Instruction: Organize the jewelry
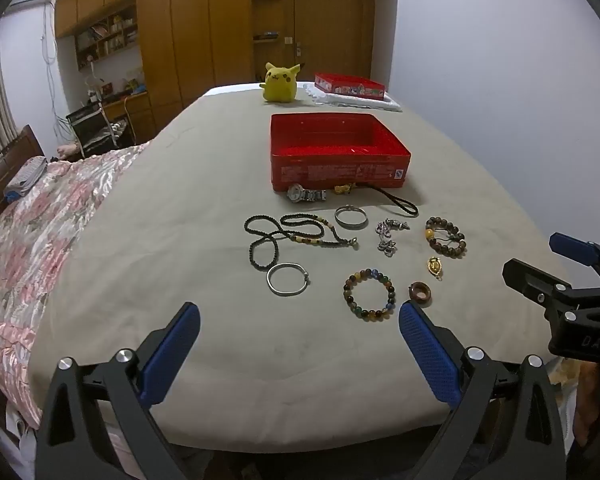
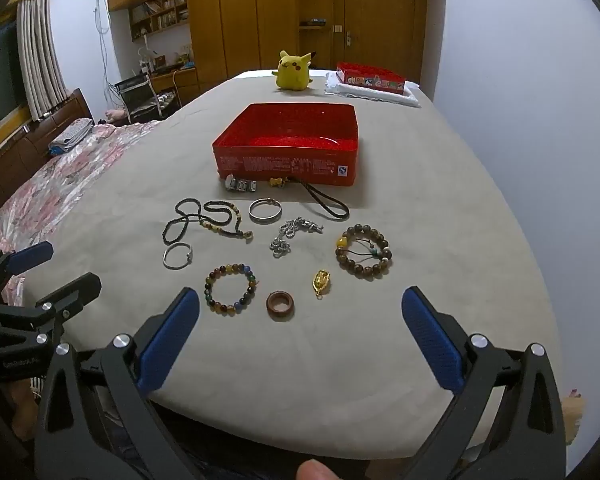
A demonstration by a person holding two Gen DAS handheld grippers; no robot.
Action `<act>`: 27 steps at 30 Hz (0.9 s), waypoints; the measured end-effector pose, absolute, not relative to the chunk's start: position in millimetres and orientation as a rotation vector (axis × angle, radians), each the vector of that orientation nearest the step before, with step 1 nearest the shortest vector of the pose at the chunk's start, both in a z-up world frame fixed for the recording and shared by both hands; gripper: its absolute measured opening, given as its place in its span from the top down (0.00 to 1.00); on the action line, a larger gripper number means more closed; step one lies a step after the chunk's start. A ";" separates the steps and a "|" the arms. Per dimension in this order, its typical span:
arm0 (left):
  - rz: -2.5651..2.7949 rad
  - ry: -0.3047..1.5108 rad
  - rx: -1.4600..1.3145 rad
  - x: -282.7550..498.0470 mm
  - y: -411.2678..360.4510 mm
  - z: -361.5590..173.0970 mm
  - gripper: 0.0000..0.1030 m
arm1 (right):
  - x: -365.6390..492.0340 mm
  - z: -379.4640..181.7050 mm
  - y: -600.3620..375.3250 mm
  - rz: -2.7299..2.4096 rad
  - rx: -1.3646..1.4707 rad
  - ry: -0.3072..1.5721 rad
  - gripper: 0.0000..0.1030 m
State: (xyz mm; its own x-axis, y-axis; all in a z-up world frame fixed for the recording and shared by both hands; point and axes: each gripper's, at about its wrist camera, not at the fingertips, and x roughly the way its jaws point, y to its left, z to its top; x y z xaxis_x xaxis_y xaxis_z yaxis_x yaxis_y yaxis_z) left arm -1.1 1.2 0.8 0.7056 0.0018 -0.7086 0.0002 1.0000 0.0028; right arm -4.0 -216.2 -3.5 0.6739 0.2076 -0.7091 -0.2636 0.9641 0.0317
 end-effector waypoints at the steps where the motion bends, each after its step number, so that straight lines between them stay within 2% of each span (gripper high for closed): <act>1: 0.000 0.787 0.002 -0.9 1.1 0.9 0.04 | -3.6 -3.9 -216.0 0.264 -0.079 0.792 0.03; 27: 0.002 0.793 0.000 -0.1 4.6 -4.5 0.04 | -2.1 -5.4 -214.8 0.267 -0.072 0.797 0.03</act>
